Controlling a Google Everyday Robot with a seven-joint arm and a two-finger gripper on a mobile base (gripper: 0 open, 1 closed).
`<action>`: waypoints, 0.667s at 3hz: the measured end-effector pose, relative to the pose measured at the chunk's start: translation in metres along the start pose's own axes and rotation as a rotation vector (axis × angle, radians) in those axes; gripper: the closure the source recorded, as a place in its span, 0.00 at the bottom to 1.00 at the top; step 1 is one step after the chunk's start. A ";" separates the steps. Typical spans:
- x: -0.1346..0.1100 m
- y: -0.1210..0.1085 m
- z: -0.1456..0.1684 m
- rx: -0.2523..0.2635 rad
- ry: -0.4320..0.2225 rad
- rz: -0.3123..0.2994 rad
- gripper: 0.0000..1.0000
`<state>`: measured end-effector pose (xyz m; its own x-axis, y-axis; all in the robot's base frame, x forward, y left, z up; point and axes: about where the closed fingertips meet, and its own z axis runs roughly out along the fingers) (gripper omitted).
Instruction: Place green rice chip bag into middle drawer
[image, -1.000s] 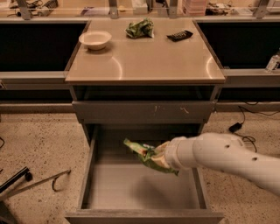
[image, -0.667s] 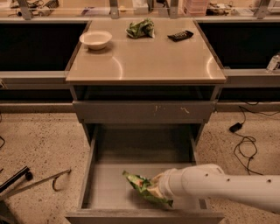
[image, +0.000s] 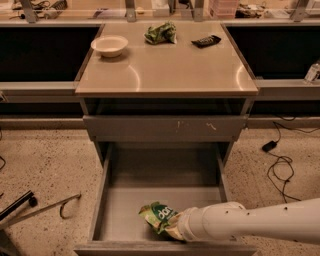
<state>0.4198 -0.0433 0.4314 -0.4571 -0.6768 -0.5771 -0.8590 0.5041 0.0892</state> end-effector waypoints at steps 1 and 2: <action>-0.028 -0.018 0.011 0.009 -0.003 -0.047 1.00; -0.066 -0.058 0.031 0.046 -0.003 -0.086 1.00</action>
Offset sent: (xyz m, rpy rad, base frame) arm 0.1654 0.0595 0.0061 -0.0871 -0.1387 0.0579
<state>0.5070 -0.0108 0.4391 -0.3817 -0.7170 -0.5833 -0.8833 0.4687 0.0018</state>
